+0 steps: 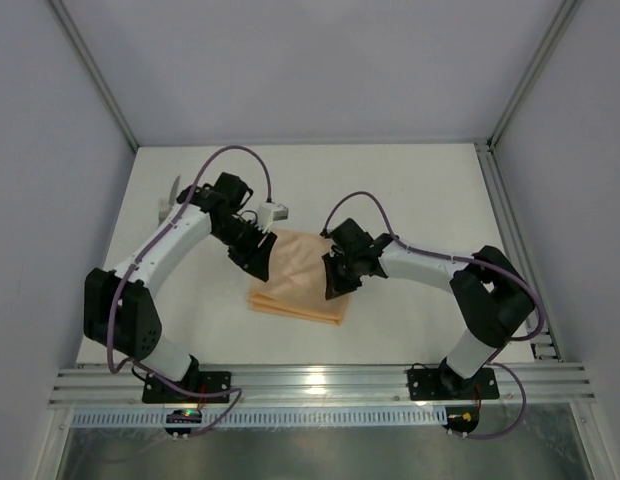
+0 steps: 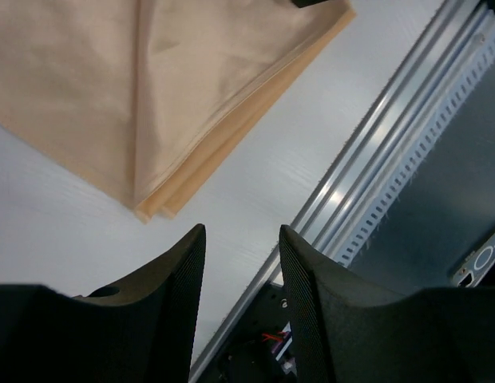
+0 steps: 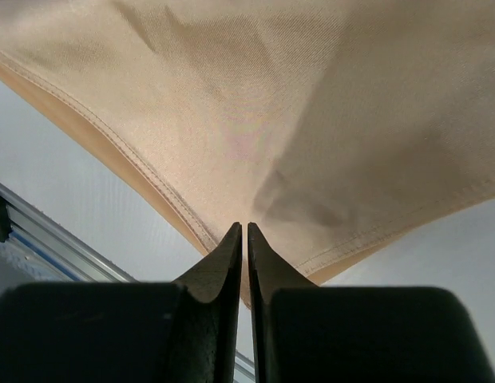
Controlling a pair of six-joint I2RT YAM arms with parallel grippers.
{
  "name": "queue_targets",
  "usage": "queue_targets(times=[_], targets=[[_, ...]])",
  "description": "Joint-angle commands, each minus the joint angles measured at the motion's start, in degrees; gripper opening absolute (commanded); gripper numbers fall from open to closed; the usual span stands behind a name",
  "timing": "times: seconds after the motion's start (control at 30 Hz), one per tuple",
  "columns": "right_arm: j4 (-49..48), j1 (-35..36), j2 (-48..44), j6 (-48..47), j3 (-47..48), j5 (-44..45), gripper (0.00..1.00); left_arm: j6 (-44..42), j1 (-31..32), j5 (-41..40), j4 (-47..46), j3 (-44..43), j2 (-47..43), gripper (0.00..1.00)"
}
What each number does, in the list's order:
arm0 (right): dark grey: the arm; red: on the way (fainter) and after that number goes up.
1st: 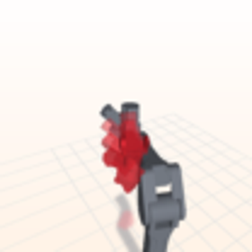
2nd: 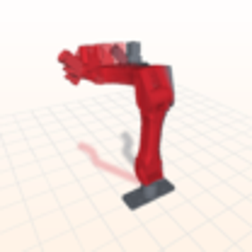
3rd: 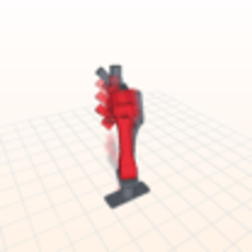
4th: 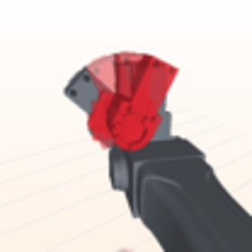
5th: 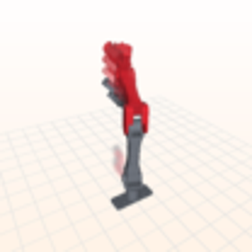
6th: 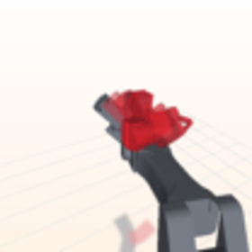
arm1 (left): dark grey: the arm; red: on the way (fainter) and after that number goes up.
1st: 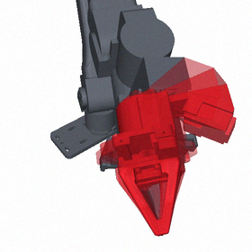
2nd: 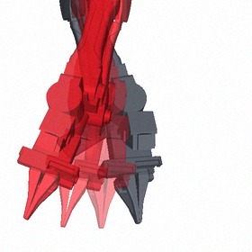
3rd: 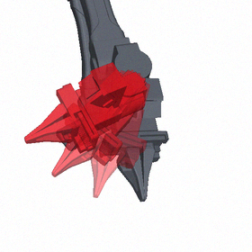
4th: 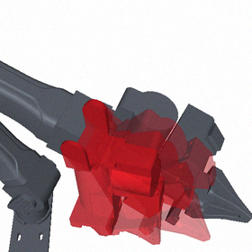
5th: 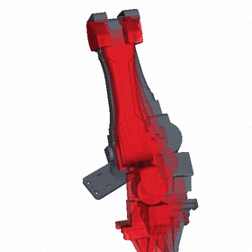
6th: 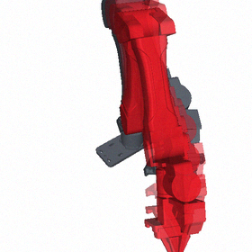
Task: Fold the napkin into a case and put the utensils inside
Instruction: Smooth out the upper triangle-folded napkin at the center of the board.
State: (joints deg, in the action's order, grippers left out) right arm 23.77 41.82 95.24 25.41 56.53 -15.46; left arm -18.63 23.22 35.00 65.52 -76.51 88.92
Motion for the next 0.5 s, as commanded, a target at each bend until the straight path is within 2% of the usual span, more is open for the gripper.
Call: queue_targets(times=[0.0, 0.07, 0.2, 0.33, 0.47], targets=[[-5.57, 1.42, -3.39, 2.98, -2.12, -0.62, 0.09, 0.96, -1.77, -4.68, -4.41, 4.16, -0.95, 0.44], [-5.66, 2.12, -3.83, 3.59, -3.27, -0.27, 0.09, 3.59, -3.62, -5.29, -7.23, 5.58, -0.94, 0.44], [-5.05, 2.21, -6.9, 3.95, -6.34, 1.22, 0.1, 6.5, -4.33, -15.37, -14.97, 9.79, -0.51, 0.44], [-3.56, 2.21, -8.05, 3.68, -7.75, 2.8, 0.1, 6.94, -4.33, -20.58, -20.67, 12.25, 3.18, 0.44], [-2.77, 2.38, -8.84, 2.63, -8.54, 3.94, 0.12, 6.51, -4.24, -19.19, -22.8, 13.93, 4.77, 0.44]])
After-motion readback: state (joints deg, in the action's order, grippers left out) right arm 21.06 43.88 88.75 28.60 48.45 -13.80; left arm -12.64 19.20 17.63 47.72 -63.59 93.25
